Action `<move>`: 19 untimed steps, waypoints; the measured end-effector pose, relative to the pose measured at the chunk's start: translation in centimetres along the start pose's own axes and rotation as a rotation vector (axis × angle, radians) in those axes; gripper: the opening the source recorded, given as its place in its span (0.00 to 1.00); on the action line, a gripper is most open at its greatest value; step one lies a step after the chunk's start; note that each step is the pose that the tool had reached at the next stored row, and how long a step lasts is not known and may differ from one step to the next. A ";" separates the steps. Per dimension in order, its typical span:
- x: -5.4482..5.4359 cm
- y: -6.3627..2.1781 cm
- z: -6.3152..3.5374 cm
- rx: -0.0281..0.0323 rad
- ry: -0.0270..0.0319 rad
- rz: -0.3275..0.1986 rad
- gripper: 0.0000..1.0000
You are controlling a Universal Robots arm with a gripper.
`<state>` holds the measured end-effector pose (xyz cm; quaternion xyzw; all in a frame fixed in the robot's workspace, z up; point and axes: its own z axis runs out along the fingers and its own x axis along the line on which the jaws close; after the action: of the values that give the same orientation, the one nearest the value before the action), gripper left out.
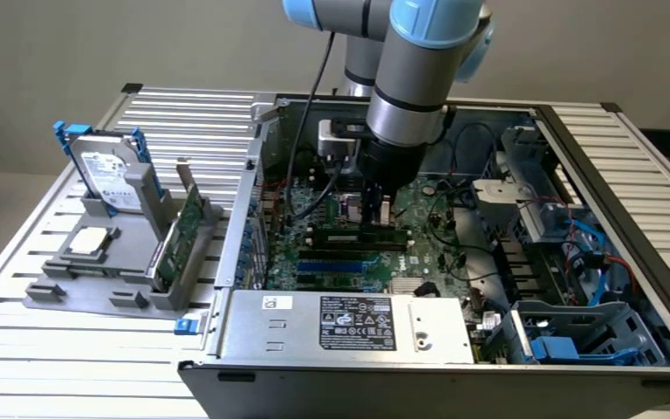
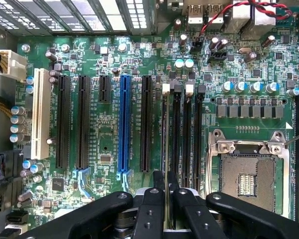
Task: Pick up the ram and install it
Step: 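Insert the ram into the slot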
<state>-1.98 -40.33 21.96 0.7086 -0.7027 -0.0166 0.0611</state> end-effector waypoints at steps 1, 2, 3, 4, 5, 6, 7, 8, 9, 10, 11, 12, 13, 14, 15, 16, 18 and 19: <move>0.0 0.01 0.00 0.0007 0.0005 0.000 0.14; 0.0 0.01 0.00 0.0013 0.0012 0.000 0.14; 0.0 0.01 0.00 0.0019 0.0017 0.000 0.14; 0.0 0.00 0.00 0.0024 0.0021 0.000 0.14; 0.0 0.00 0.01 0.0029 0.0026 0.000 0.14; 0.0 0.00 0.01 0.0031 0.0030 -0.001 0.14; 0.0 0.00 0.01 0.0031 0.0034 -0.002 0.14; 0.0 0.00 0.01 0.0033 0.0035 -0.003 0.14; 0.0 0.00 0.02 0.0034 0.0036 -0.005 0.14; 0.0 0.00 0.02 0.0036 0.0040 -0.008 0.14; 0.0 0.00 0.02 0.0038 0.0043 -0.010 0.14; 0.0 0.00 0.02 0.0040 0.0046 -0.014 0.14; 0.0 0.00 0.02 0.0042 0.0050 -0.017 0.14; 0.0 0.00 0.02 0.0045 0.0054 -0.020 0.14; 0.0 0.00 0.02 0.0047 0.0058 -0.024 0.14; 0.0 0.00 0.02 0.0049 0.0062 -0.027 0.14; 0.0 0.00 0.02 0.0052 0.0070 -0.033 0.14; 0.0 0.01 0.02 0.0053 0.0073 -0.034 0.14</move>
<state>-1.99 -40.33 21.93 0.7209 -0.6902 -0.0132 0.0615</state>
